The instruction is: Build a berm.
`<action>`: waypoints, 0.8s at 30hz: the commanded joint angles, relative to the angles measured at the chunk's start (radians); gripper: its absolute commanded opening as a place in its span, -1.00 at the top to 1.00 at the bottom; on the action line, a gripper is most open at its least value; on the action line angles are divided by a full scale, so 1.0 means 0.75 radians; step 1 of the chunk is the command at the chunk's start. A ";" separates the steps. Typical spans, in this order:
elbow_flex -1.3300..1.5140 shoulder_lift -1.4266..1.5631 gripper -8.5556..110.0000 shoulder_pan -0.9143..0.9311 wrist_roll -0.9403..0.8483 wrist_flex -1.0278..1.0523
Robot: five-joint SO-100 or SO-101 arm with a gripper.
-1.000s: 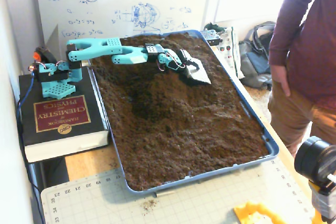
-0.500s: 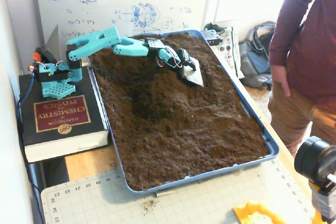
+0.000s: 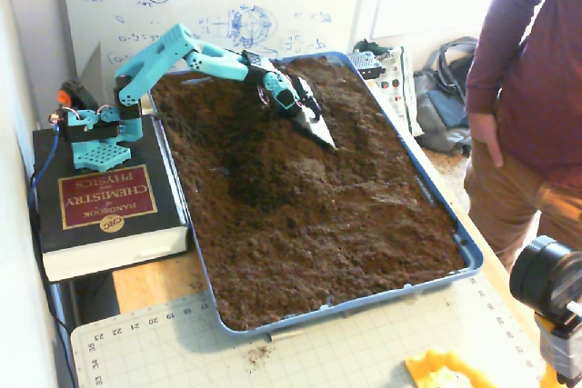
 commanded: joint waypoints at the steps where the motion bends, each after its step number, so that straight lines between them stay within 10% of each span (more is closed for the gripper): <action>1: 0.166 0.127 0.85 -0.037 -0.002 0.008; 24: 0.448 0.722 0.85 0.004 0.327 0.000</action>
